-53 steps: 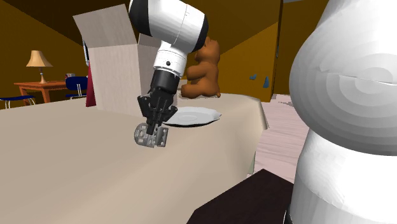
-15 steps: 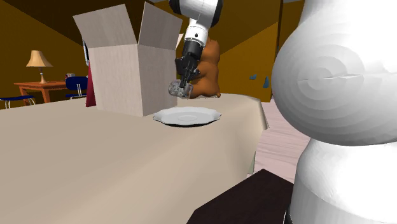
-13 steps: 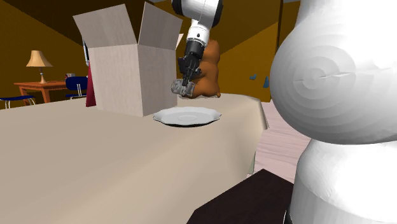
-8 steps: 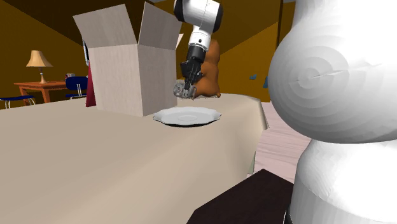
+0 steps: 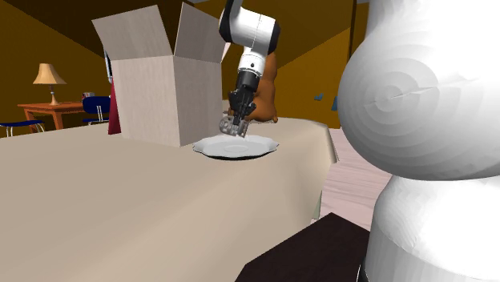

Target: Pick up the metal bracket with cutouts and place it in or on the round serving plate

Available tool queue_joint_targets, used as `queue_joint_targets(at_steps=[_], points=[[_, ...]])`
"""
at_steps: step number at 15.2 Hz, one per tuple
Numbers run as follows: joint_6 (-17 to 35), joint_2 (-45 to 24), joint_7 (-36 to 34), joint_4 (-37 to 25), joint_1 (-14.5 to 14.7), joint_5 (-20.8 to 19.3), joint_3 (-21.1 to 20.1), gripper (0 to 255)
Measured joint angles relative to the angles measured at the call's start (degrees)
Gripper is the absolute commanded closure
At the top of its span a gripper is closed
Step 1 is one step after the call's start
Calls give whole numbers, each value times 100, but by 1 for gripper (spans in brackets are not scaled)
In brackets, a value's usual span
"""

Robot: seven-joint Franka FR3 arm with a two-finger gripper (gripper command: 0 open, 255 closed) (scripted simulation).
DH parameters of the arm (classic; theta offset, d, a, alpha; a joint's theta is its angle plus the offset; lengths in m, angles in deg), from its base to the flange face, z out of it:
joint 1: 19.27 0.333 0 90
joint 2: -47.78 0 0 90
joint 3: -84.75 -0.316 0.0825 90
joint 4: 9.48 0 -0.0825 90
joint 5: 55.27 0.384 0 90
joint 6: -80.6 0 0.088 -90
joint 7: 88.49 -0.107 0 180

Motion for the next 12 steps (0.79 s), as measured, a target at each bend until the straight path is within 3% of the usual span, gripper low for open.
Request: queue_joint_targets(at_steps=[11, 12], points=[[331, -182, 132, 179, 1, 89, -31, 255], [331, -182, 132, 179, 1, 89, -31, 0]])
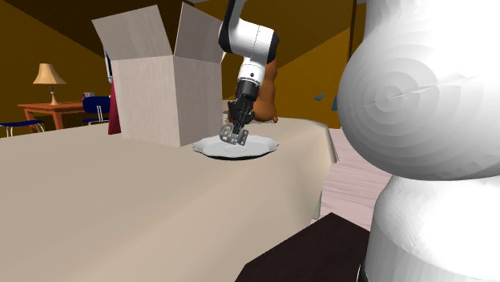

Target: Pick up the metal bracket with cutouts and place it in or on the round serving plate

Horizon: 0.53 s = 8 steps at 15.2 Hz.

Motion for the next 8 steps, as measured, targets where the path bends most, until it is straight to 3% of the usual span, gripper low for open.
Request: queue_joint_targets(at_steps=[8], points=[[-191, -7, -47, -205, -30, -25, 15, 0]])
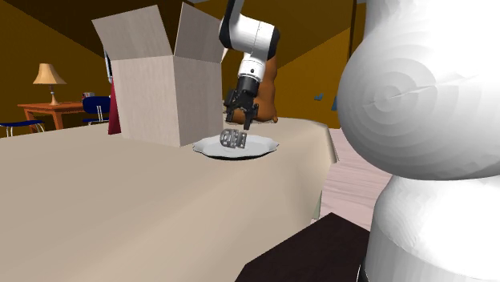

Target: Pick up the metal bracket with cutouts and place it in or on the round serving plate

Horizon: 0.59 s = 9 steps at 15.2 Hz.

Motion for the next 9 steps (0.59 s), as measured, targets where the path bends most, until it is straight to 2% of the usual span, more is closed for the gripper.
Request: queue_joint_targets(at_steps=[3, 9], points=[[-399, 8, -36, -384, -94, -59, 53, 0], [-495, 19, -35, -458, -119, -77, 68, 0]])
